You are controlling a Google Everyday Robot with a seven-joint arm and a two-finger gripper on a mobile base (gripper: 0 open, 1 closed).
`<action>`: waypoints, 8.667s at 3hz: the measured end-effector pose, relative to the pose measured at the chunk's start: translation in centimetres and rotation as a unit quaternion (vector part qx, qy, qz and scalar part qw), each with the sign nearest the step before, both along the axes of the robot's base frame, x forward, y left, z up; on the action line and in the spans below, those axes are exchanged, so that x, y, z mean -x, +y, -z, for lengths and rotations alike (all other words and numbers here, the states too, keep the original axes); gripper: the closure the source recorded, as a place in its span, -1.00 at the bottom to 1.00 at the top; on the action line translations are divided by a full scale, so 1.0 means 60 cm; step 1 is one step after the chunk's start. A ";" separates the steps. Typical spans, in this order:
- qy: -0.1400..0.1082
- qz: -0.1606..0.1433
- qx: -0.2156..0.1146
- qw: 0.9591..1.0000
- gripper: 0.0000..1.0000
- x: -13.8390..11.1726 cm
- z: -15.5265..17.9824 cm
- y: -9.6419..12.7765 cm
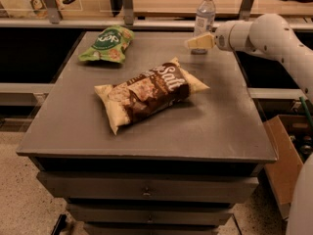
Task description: Move blue plastic bottle near green rice chip bag
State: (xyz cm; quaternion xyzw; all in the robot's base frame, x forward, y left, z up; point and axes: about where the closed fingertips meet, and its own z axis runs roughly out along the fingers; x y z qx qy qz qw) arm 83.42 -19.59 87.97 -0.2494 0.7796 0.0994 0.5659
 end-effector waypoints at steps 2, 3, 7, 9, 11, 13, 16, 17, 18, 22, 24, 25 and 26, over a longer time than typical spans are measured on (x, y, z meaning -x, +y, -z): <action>-0.021 -0.013 0.001 1.000 -0.65 -0.035 -0.034 0.038; -0.023 -0.016 0.002 1.000 -0.17 -0.046 -0.041 0.044; 0.031 -0.150 -0.055 0.987 1.00 0.004 -0.055 0.143; 0.013 -0.250 -0.087 0.964 1.00 0.038 -0.095 0.228; 0.025 -0.361 -0.034 0.931 1.00 0.083 -0.086 0.298; 0.027 -0.410 0.008 0.912 1.00 0.105 -0.068 0.324; -0.004 -0.357 -0.039 0.933 1.00 0.107 -0.046 0.345; -0.006 -0.353 -0.070 0.933 1.00 0.120 -0.038 0.373; -0.013 -0.361 -0.070 0.930 1.00 0.131 -0.038 0.401; -0.042 -0.339 -0.056 0.938 1.00 0.090 -0.038 0.460; -0.075 -0.291 -0.052 0.952 1.00 0.021 -0.060 0.459; -0.075 -0.288 -0.050 0.953 0.66 0.008 -0.067 0.457; -0.066 -0.294 -0.045 0.953 0.19 0.008 -0.070 0.453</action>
Offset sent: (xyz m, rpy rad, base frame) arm 0.0321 0.0280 0.0381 -0.0163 -0.0725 0.0339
